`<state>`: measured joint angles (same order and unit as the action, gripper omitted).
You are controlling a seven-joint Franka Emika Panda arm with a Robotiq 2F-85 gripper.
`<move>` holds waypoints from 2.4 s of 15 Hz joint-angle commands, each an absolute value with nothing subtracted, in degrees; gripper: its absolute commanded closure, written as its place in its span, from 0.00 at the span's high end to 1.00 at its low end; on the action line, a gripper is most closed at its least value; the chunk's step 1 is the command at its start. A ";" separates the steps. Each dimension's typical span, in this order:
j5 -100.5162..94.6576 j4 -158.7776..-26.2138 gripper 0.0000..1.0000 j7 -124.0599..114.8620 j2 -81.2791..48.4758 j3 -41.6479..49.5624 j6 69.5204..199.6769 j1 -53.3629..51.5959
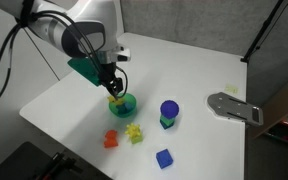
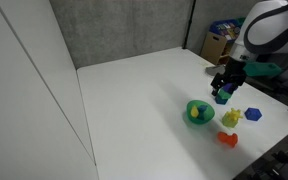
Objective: Put the orange toy in the green bowl
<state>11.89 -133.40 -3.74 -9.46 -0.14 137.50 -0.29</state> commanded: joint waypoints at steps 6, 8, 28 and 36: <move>10.16 -132.66 1.00 1.83 -15.25 0.39 131.20 1.81; 8.49 -133.35 1.00 2.37 -17.03 0.58 132.88 1.71; -1.23 -133.50 1.00 7.26 -33.72 -0.65 147.12 1.61; -4.39 -132.77 1.00 6.69 -36.35 -0.03 147.35 0.44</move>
<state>-2.70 -133.76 6.09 -35.59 -0.59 146.94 0.90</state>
